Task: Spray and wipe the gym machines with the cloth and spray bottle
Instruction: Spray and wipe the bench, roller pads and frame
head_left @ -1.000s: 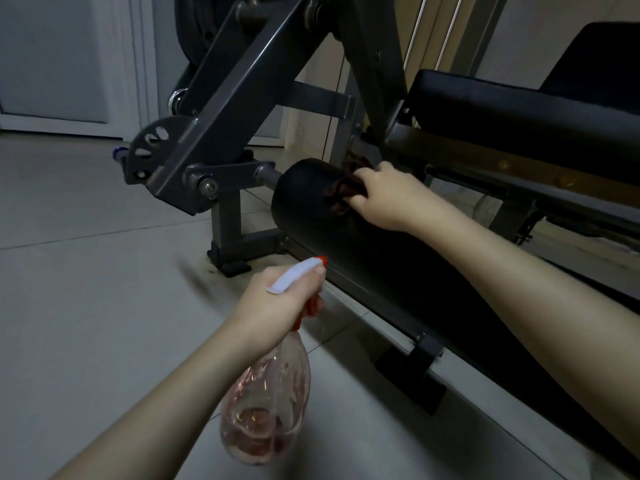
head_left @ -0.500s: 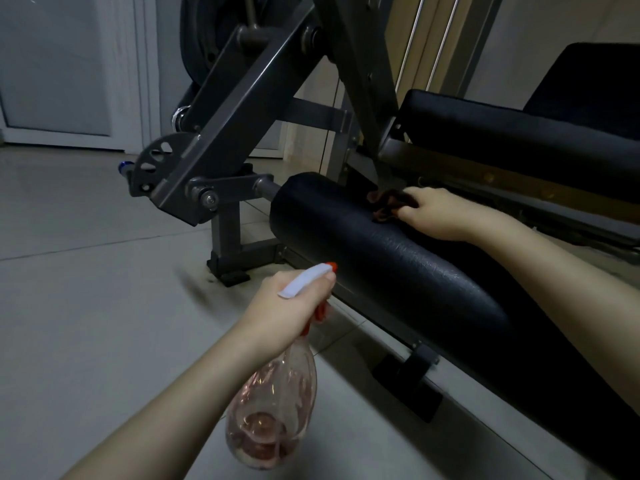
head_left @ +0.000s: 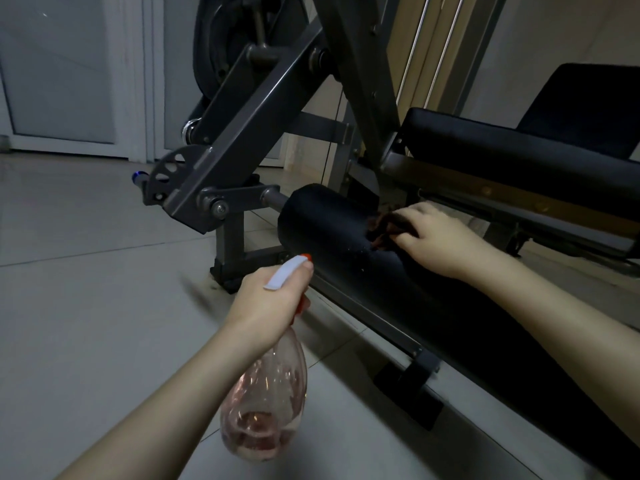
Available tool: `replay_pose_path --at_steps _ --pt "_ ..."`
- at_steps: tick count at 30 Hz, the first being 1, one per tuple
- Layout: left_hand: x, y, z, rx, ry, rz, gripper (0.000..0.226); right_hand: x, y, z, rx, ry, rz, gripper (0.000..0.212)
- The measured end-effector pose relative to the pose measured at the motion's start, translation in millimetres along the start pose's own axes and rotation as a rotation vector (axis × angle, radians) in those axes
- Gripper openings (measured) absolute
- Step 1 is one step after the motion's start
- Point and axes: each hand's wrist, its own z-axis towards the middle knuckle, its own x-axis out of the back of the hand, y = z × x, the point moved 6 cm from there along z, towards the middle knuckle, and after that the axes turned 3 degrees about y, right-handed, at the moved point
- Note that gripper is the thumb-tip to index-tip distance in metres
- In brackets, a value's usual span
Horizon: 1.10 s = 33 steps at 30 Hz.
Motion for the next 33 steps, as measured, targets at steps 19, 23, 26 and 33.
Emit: replay_pose_path --at_steps 19,23,26,33 --pt "7 -11 3 0.02 0.0 -0.082 0.05 -24 -14 95 -0.19 -0.059 0.216 0.037" --pt "0 -11 5 0.018 -0.022 -0.087 0.05 -3 0 65 -0.17 0.093 0.233 0.036" --pt "-8 -14 5 0.018 -0.039 -0.069 0.05 2 -12 13 -0.049 0.081 0.186 0.045" --pt "-26 -25 7 0.032 -0.067 -0.062 0.046 -17 -40 -15 0.131 0.124 -0.31 0.062"
